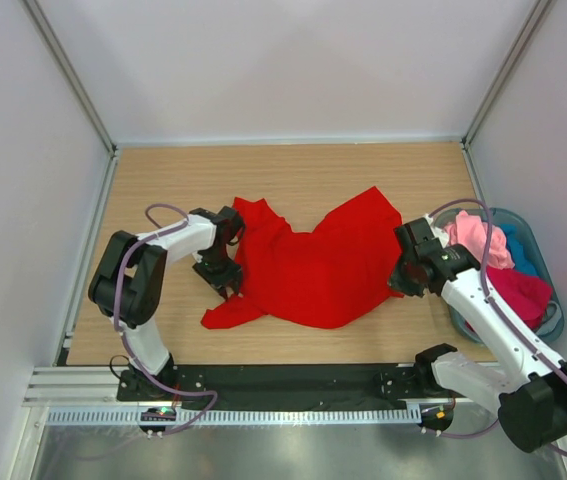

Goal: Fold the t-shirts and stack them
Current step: Flatten the tshirt out

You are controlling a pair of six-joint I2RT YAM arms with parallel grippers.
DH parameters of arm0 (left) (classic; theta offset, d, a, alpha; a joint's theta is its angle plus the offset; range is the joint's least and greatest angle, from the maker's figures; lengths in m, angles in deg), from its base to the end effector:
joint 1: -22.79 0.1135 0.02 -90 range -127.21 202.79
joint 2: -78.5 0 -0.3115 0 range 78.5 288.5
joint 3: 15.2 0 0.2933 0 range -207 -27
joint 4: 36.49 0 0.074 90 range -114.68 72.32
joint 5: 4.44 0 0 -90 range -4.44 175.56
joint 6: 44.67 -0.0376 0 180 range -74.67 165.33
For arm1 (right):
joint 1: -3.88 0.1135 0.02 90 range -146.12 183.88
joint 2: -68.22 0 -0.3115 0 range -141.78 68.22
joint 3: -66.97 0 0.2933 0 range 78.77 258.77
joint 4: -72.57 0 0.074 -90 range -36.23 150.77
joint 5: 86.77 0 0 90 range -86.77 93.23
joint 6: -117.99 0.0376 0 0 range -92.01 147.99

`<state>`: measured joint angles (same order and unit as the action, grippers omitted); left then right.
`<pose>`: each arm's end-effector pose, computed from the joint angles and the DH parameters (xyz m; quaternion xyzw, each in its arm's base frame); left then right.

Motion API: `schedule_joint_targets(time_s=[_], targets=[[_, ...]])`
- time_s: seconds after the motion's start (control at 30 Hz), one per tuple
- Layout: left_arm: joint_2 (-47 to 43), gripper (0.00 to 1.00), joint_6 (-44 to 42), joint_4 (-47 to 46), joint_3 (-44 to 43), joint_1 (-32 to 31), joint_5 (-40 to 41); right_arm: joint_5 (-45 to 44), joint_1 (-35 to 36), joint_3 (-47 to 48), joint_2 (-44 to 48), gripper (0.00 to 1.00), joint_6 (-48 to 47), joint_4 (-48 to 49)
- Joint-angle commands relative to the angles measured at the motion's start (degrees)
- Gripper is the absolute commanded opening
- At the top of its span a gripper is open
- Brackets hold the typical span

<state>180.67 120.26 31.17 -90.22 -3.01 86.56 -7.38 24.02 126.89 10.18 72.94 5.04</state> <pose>0.3040 -0.1462 0.1730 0.4150 -0.9088 -0.0379 0.0201 0.1845 0.0603 0.2863 0.2281 0.9464 0.0368 0.2256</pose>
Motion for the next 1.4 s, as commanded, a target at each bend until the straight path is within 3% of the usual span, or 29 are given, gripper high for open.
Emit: schedule_joint_targets(time_s=[0.0, 0.27, 0.57, 0.97, 1.1, 1.23, 1.37], targets=[[-0.48, 0.39, 0.3, -0.75, -1.2, -0.21, 0.68, -1.34, 0.25, 1.98, -0.14, 0.01, -0.39, 0.88], [-0.92, 0.4, -1.37, 1.27, -4.89, -1.0, 3.31, -1.96, 0.16, 1.98, -0.41, 0.01, -0.65, 0.62], [-1.71, 0.33, -1.81, 0.83, -1.73, -2.06, 2.35, -3.01, 0.16, 2.95, -0.76, 0.01, -1.18, 0.35], [0.84, 0.31, -3.57, -2.93, 0.12, -3.03, -0.19, -2.92, 0.16, 3.21, -2.51, 0.01, -1.27, 1.14], [0.93, 0.22, -5.94, 0.9, -3.22, -3.03, 1.28, -3.62, 0.25, 4.44, -3.22, 0.01, -1.88, 0.71], [-2.49, 0.05, -10.67, 7.59, -11.54, -2.94, 7.52, -8.1, 0.16, 8.21, -4.62, 0.01, -2.41, 0.18], [-9.16, 0.0, -15.59, 11.55, -20.41, -3.03, 11.83, -16.0, -0.28, 20.12, -8.92, 0.01, -1.8, -2.8]])
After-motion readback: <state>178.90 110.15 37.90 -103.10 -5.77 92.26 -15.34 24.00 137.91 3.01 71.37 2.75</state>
